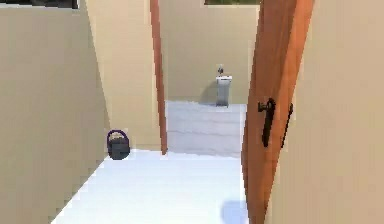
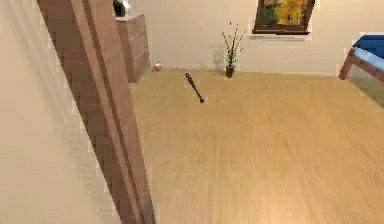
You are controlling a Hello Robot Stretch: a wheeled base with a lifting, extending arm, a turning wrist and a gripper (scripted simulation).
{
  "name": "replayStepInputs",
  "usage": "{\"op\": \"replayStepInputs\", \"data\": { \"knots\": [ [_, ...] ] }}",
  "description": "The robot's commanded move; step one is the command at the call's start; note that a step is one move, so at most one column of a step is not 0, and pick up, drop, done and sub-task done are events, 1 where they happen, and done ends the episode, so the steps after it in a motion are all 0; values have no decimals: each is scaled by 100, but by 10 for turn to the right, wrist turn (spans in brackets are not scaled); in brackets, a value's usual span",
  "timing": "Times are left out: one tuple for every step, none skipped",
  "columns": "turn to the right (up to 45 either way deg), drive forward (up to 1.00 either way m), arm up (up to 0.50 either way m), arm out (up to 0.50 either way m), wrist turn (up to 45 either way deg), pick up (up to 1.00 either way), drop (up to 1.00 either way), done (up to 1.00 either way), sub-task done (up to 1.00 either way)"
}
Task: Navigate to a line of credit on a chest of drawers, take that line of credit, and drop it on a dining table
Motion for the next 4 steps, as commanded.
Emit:
{"op": "replayStepInputs", "data": {
  "knots": [
    [0,90,0,0,0,0,0,0,0],
    [90,0,0,0,0,0,0,0,0],
    [0,40,0,0,0,0,0,0,0],
    [90,0,0,0,0,0,0,0,0]
  ]
}}
